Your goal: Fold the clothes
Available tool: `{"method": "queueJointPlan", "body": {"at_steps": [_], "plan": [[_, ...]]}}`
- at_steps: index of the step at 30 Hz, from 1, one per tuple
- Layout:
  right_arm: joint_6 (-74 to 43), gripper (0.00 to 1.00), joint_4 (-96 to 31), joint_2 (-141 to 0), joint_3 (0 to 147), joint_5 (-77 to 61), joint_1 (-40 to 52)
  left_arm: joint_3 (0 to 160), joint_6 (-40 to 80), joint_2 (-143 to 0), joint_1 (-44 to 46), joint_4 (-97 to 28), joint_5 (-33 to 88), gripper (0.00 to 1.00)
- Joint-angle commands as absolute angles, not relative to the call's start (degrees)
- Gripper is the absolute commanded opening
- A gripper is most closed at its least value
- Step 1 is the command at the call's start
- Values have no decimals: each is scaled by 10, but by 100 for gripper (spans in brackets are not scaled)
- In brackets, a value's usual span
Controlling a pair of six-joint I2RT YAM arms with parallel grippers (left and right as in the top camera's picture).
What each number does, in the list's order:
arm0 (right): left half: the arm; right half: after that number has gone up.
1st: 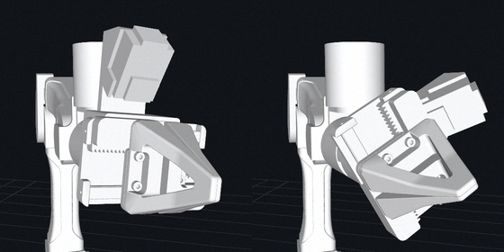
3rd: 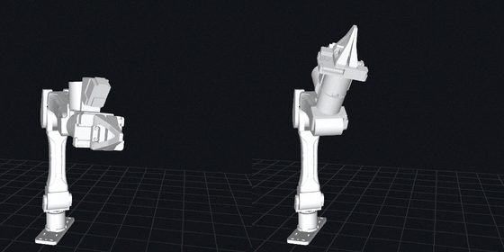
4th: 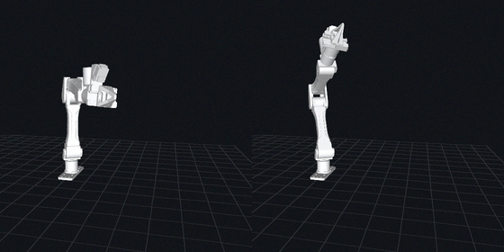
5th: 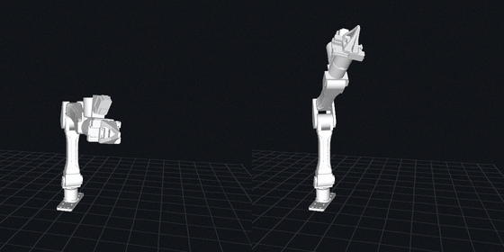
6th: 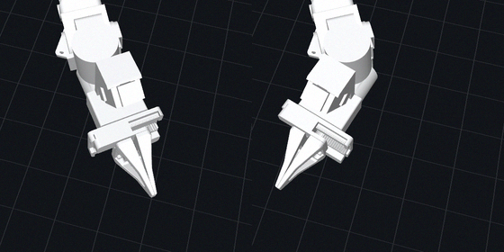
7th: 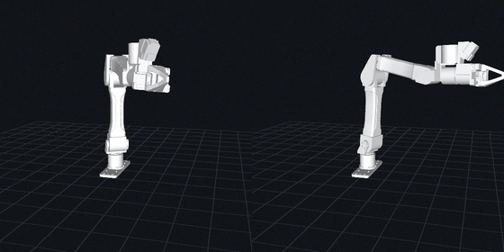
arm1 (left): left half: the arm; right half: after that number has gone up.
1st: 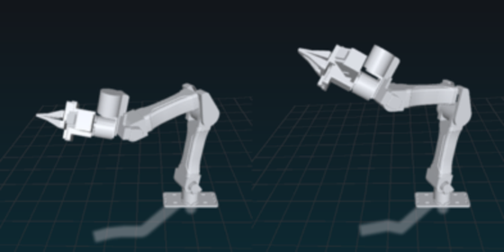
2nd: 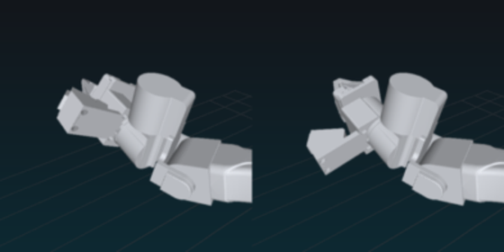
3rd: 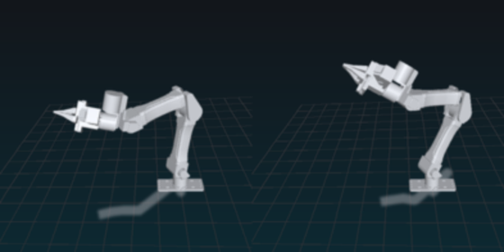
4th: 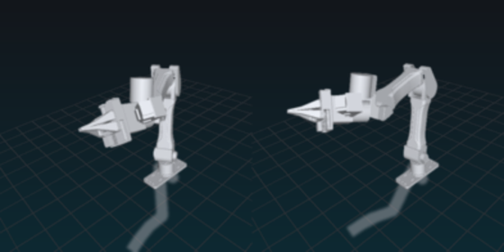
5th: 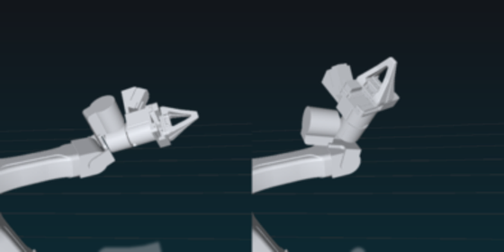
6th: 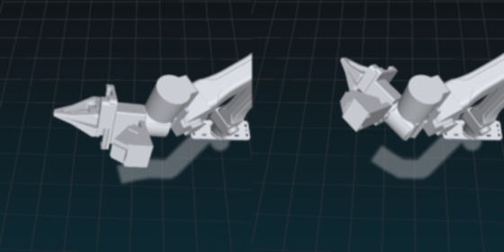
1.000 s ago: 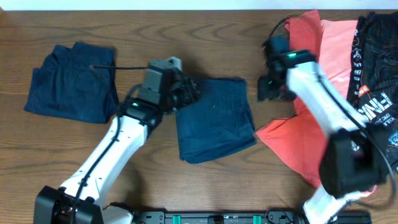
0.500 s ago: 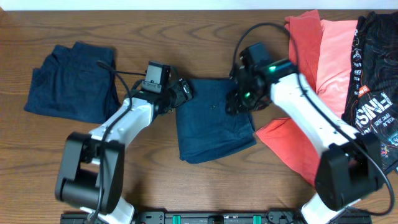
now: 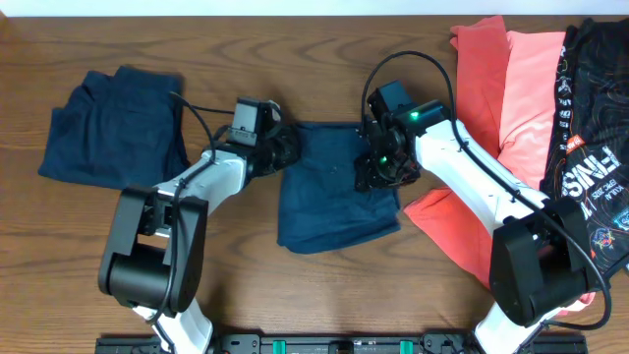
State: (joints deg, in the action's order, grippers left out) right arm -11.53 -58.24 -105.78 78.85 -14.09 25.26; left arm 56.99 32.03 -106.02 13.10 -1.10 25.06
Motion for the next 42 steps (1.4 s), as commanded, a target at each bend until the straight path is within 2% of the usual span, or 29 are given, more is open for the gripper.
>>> {"method": "queueJointPlan", "body": {"at_steps": [1,13,14,15,16,17,18,19,20,26,31,36,42], "plan": [[-128,58,-592,-1059,787,-128,233,608,282,-1003,61,-8,249,6],[-128,58,-585,-1055,787,-129,216,695,281,-882,-241,-41,249,6],[-128,58,-583,-1055,787,-129,216,695,281,-884,-267,-60,247,7],[-128,58,-581,-1055,787,-129,216,695,281,-889,-285,-78,239,12],[-128,58,-580,-1055,787,-129,216,695,281,-894,-304,-98,228,17],[-128,58,-579,-1055,787,-129,216,695,281,-901,-321,-118,215,33],[-128,59,-579,-1055,787,-129,216,695,281,-909,-339,-138,203,57],[-128,59,-579,-1055,787,-129,216,695,281,-917,-351,-149,199,86],[-128,59,-579,-1055,787,-129,216,695,281,-925,-363,-159,199,98],[-128,61,-582,-1055,787,-129,215,695,290,-926,-396,-176,231,98],[-128,64,-563,-1055,787,-140,213,695,279,-908,-349,-171,281,98],[-162,68,-509,-1055,788,-139,206,695,197,-906,-218,-213,266,98],[-180,71,-512,-1055,814,-139,135,695,108,-906,-4,-348,124,98]]}}
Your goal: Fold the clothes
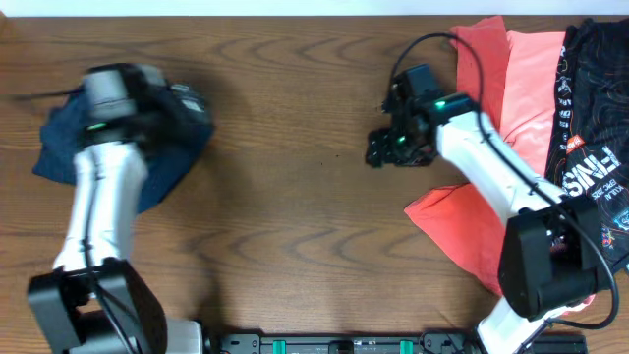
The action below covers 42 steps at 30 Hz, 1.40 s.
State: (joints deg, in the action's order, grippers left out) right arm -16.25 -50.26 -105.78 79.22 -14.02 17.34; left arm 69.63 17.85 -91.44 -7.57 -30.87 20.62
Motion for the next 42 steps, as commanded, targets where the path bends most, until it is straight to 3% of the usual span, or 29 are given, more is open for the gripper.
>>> {"method": "queueJointPlan", "body": {"at_steps": [1,5,11,16,23,24,25,30,42], "plan": [[-173,71,-530,-1055,821,-139,118,695,95,-906,30,-383,97,98],[-155,72,-619,-1052,838,-136,65,695,86,-905,120,-519,48,98],[-122,73,-708,-1005,837,-130,15,694,125,-872,145,-642,47,98],[-119,73,-699,-903,809,-79,17,672,128,-739,146,-637,46,98],[-153,76,-520,-646,627,28,86,556,159,-432,158,-550,12,98],[-168,81,-495,-604,590,52,101,534,173,-382,158,-547,-2,98],[-173,99,-473,-571,560,69,112,517,180,-341,158,-547,-10,98],[-173,99,-385,-429,429,88,132,470,181,-166,158,-526,-11,98],[-173,99,-512,-371,377,86,132,470,181,-77,158,-539,-11,98]]}}
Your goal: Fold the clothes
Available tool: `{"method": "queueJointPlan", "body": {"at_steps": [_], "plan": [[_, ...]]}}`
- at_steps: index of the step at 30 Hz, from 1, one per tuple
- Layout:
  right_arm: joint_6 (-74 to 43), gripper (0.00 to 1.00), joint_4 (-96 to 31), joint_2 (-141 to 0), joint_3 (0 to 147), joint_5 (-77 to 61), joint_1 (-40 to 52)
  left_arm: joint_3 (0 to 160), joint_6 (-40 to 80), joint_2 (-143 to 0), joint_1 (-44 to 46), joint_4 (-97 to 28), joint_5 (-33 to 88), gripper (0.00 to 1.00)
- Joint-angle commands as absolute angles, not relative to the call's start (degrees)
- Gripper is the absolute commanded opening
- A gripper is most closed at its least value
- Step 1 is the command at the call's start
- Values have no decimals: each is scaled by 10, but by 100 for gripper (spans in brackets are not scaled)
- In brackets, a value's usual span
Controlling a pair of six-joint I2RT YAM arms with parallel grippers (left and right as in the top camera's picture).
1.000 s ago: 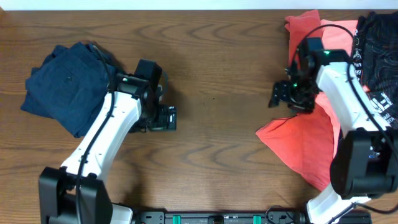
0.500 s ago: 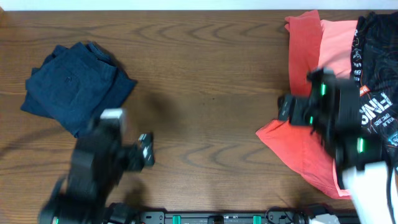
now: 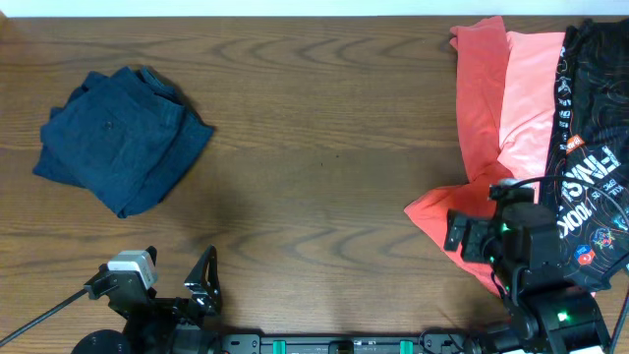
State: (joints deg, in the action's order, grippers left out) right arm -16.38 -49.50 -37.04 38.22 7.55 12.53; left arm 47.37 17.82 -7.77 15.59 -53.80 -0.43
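Observation:
Two folded navy garments [image 3: 123, 138] lie stacked at the far left of the table. At the right edge is a heap of coral-orange clothes [image 3: 486, 108], with a black printed garment [image 3: 595, 147] beside them. My left gripper [image 3: 204, 280] is drawn back to the front left edge and holds nothing. Pulled back at the front right, my right gripper [image 3: 460, 236] hangs over the lower corner of the orange cloth, also with nothing in it. From above, the jaws of neither can be made out.
The brown wooden table [image 3: 314, 177] shows between the navy stack and the unfolded heap. A black rail [image 3: 324, 344] carrying both arm bases runs along the front edge.
My left arm has left the navy stack and drawn back to the front left. My right arm has moved from the table's middle right to the front right. The navy stack stays where it was.
Both grippers were at a navy garment folded in the middle of the table, with another navy piece at the far left. Then that garment lay on the left pile under my left arm and the middle was bare. Now both arms are drawn back.

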Motion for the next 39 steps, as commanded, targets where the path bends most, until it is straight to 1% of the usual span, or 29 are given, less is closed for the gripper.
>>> {"method": "queueJointPlan", "body": {"at_steps": [1,11,14,18,26,28,33,39], "plan": [[-173,99,-522,-371,377,86,132,470,181,-77,158,-539,-11,98],[-173,99,-586,-365,377,86,131,470,181,-77,158,-539,-11,98],[-156,99,-575,-336,375,86,117,470,181,-77,158,-539,-11,98],[-112,99,-486,-251,340,85,100,470,181,-77,158,-539,-11,98],[-95,99,-251,-3,152,70,66,470,181,-77,158,-539,-11,98],[-81,99,-151,-15,105,69,63,470,181,-77,158,-539,-11,98],[-23,99,-33,-17,15,33,59,470,181,-77,158,-539,-11,98],[-14,99,-40,-19,4,32,56,470,181,-77,158,-539,-11,98]]}}
